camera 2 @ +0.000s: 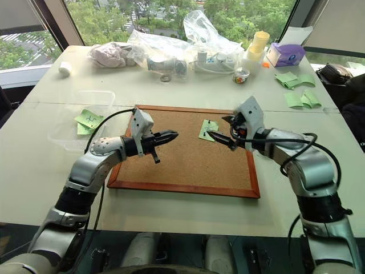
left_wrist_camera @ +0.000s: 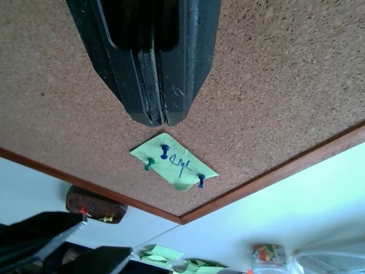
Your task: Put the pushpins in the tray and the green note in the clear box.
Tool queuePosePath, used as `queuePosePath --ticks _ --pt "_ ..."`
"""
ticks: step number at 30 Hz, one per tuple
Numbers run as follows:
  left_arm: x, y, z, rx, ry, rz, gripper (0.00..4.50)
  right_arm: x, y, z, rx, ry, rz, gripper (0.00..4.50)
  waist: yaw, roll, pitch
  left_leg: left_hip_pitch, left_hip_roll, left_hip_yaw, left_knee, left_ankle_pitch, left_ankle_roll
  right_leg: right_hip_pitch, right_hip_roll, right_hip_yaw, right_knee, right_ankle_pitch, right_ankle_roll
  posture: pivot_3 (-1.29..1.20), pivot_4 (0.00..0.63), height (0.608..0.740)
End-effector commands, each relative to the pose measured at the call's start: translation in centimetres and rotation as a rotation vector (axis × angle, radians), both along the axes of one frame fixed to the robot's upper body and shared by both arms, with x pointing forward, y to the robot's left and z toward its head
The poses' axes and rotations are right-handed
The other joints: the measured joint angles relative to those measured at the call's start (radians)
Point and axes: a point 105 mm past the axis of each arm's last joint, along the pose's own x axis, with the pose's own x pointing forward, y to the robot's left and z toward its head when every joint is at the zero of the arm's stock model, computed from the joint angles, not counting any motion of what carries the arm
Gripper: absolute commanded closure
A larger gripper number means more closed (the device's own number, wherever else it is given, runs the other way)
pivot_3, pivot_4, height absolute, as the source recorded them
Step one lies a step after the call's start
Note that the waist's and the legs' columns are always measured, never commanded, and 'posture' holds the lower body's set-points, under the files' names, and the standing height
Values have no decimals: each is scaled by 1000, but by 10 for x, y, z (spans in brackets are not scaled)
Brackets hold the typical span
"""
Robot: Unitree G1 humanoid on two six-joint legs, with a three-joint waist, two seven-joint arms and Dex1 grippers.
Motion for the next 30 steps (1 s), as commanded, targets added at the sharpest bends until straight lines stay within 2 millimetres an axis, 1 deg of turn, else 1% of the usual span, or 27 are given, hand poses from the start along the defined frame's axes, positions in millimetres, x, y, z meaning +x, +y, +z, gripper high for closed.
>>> queuePosePath --ticks 1,6,12,16,21,23,24,28,30 --pt "5 -7 -5 1 -27 14 4451 19 4 -3 -34 0 -50 679 -1 0 0 0 0 0 0 0 0 0 0 0 0 0 0 0 150 740" --pt "8 -7 -21 3 -4 46 4451 43 19 -10 -40 11 -77 679 -4 0 0 -1 0 0 0 0 0 -1 0 0 0 0 0 0 150 740" --pt "7 -1 -37 24 23 83 4451 64 22 -23 -64 29 -126 679 -4 1 -1 0 0 1 0 0 0 0 0 0 0 0 0 0 150 740" --pt "6 0 -38 20 24 93 4451 72 22 -27 -64 35 -138 679 -7 2 -1 0 1 1 0 0 -1 0 0 0 0 0 0 0 150 740" --pt "4 1 -39 24 22 98 4451 76 20 -35 -61 65 -154 679 -20 2 -1 0 1 1 0 1 -1 0 0 0 0 0 0 0 150 740" --pt "4 1 -40 29 21 100 4500 78 20 -37 -63 64 -156 1237 -23 3 -2 0 1 1 0 1 -1 0 0 0 0 0 0 0 150 740" --pt "4 1 -40 31 21 101 4500 78 21 -38 -64 64 -156 1435 -24 3 -2 0 1 1 0 1 -1 0 0 0 0 0 0 0 150 740" --pt "4 2 -41 35 23 106 4500 79 23 -38 -66 58 -151 3522 -24 4 -2 1 1 1 -1 1 -1 1 0 0 1 0 0 0 150 740" --pt "5 4 -43 39 28 110 4500 79 25 -37 -68 56 -144 4424 -24 4 -2 1 1 1 -1 1 -1 1 0 0 1 0 0 0 150 740"
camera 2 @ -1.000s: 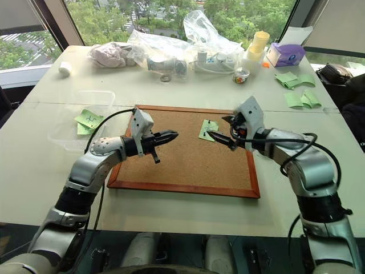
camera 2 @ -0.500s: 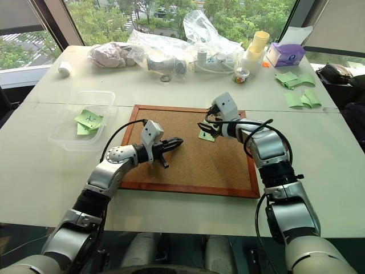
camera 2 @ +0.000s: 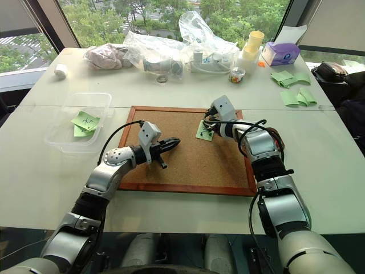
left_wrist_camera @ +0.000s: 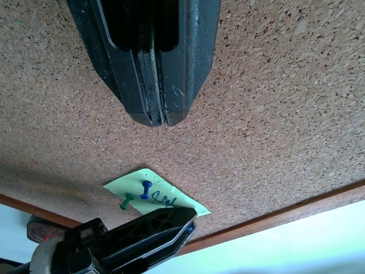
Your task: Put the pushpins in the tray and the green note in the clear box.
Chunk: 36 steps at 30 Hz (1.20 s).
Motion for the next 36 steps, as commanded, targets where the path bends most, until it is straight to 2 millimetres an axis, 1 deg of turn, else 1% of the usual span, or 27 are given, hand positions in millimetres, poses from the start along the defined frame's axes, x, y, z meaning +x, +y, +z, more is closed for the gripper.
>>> queuePosePath --ticks 1,2,4,8,12,15,17,19,21,23,25,26,30,36 --pt "-3 3 -12 24 34 11 4500 4 3 15 7 -47 10 4424 0 0 0 0 0 0 0 0 0 0 0 0 0 0 0 0 150 740" --pt "-3 3 -12 25 34 11 4500 4 4 15 6 -48 12 4424 0 0 0 0 0 0 0 0 0 0 0 0 0 0 0 0 150 740" --pt "-2 4 -13 31 38 17 4500 3 4 22 7 -66 16 4424 0 0 0 0 0 0 0 0 0 0 0 0 0 0 0 0 150 740" --pt "-2 5 -21 54 72 26 4500 0 -5 45 9 -134 -7 4424 0 1 0 0 0 0 0 0 0 0 0 0 0 0 0 0 150 740" --pt "-4 5 -26 65 91 25 4500 -9 -18 68 25 -188 -43 4424 0 2 -1 0 0 0 0 0 0 0 0 0 0 0 0 0 150 740" --pt "-4 6 -28 68 96 28 4500 -18 -33 83 42 -213 -91 4424 0 3 -2 0 0 0 0 0 0 0 0 0 0 0 0 0 150 740" --pt "-4 6 -28 69 97 29 4500 -24 -44 88 40 -222 -121 4424 0 4 -2 0 0 0 0 0 0 0 0 0 0 0 0 0 150 740" --pt "-4 6 -29 70 99 26 4500 -32 -63 92 43 -227 -178 4424 0 4 -3 0 0 0 -1 0 0 0 0 0 0 0 0 0 150 740" --pt "-4 6 -29 73 99 22 4500 -42 -97 89 35 -214 -285 4424 3 5 -3 0 0 0 -1 0 0 0 0 0 0 0 0 0 150 740" --pt "-4 6 -29 74 99 18 4500 -52 -124 77 36 -173 -367 4424 3 5 -3 0 0 -1 -1 0 1 0 -1 0 -1 0 0 0 150 740" --pt "-5 5 -29 76 97 14 4500 -62 -142 62 13 -126 -411 4424 2 6 -4 0 0 0 -1 0 1 0 -1 0 -1 0 0 0 150 740" --pt "-5 5 -28 76 96 11 4500 -66 -148 55 8 -104 -424 4424 2 7 -4 0 0 0 -1 0 1 0 -1 0 -1 0 0 0 150 740" --pt "-4 4 -28 77 94 3 4500 -75 -155 31 19 -35 -433 4424 -2 12 -7 3 0 0 -1 0 1 1 -1 1 0 0 0 0 150 740" --pt "-4 3 -28 81 93 -6 4500 -77 -155 18 51 6 -429 4424 0 12 -8 4 0 -1 -1 -1 1 2 -1 2 0 0 0 0 150 740"
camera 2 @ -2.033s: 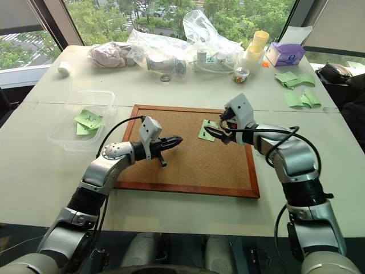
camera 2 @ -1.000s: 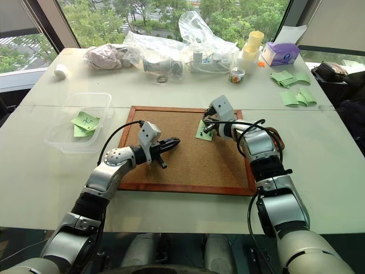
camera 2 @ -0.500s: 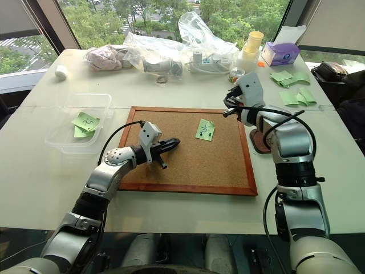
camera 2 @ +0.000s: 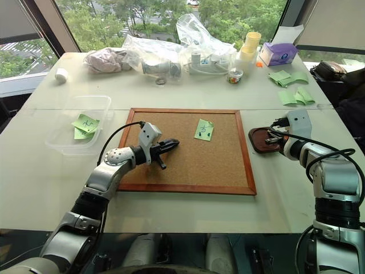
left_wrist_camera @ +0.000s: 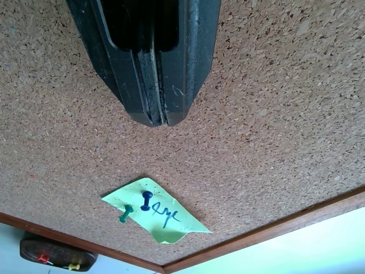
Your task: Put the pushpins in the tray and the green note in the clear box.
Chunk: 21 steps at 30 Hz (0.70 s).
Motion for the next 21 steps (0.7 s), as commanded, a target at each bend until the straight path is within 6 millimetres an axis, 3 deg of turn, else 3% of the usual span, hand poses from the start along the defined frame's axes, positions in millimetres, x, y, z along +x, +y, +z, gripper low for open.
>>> queuePosePath --ticks 1,4,11,16,21 --pt "-5 2 -21 39 69 1 4500 1 0 5 17 -32 9 4424 0 0 0 0 0 0 0 0 0 0 0 0 0 0 0 0 150 740" --pt "-4 3 -21 39 70 4 4500 0 1 -1 28 -16 10 3517 0 0 0 0 0 0 0 0 0 0 0 0 0 0 0 0 150 740" --pt "-4 4 -21 39 68 12 4500 3 3 4 20 -39 11 25 0 0 0 0 0 0 0 0 0 0 0 0 0 0 0 0 150 740" --pt "-4 5 -21 39 66 17 4500 6 17 25 27 -98 72 25 0 0 0 0 0 -1 0 0 0 0 0 0 0 0 0 0 150 740" --pt "-3 5 -20 38 65 20 4500 7 75 42 80 -136 277 25 -1 0 0 0 0 -1 0 0 0 0 0 0 0 0 0 0 150 740"
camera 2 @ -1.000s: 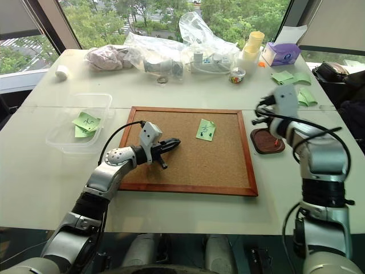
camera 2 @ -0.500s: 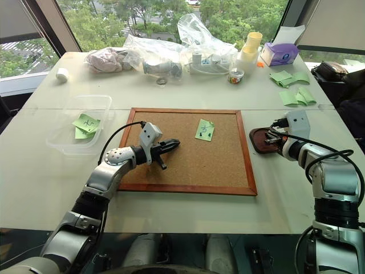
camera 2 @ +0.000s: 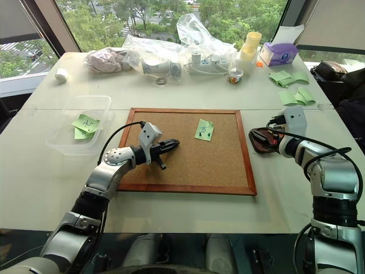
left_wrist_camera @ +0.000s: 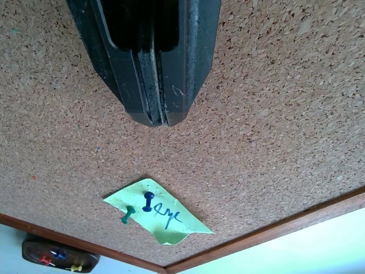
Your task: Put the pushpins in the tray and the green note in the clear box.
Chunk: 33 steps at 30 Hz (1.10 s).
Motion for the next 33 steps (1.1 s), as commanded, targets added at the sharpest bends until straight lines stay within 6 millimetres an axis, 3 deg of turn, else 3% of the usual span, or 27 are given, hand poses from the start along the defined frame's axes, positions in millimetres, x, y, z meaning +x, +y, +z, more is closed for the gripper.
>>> queuePosePath --ticks 1,5,9,13,15,23,26,31,33 --pt "-4 3 -20 31 67 13 4500 2 52 16 23 -63 173 25 0 0 0 0 0 0 0 0 0 0 0 0 0 0 0 0 150 740" --pt "-4 2 -19 30 64 13 4500 7 81 9 27 -55 235 25 4 0 0 -1 0 -1 0 0 1 0 0 0 0 0 0 0 150 740" --pt "-4 2 -19 29 62 16 4500 14 99 -13 -35 -35 281 25 2 0 0 -1 -1 0 0 -1 2 0 -1 0 -1 0 0 0 150 740" --pt "-4 3 -19 31 59 21 4500 18 105 -25 -43 -23 299 25 1 0 0 -1 -1 0 0 -1 1 0 -1 0 0 0 0 0 150 740" --pt "-4 5 -19 31 58 27 4500 20 107 -28 -50 -20 305 799 1 0 0 -1 -1 0 0 -1 2 0 -1 0 0 0 0 0 150 740" --pt "-5 6 -19 30 58 37 4500 24 107 -38 -108 -28 317 799 0 0 0 -1 -1 1 0 -1 1 0 -1 0 0 0 0 0 150 740" --pt "-6 6 -20 30 60 39 4500 24 108 -38 -120 -38 325 1646 0 0 0 -1 0 1 0 -1 1 0 -1 0 0 0 0 0 150 740" --pt "-7 5 -20 29 63 38 4500 24 110 -35 -126 -51 330 4180 -1 0 0 -1 0 1 0 -1 1 0 -1 0 0 0 0 0 150 740" --pt "-7 5 -20 29 63 38 4500 24 110 -36 -133 -49 333 4421 0 0 0 -1 0 1 0 -1 1 0 -1 0 0 0 0 0 150 740"
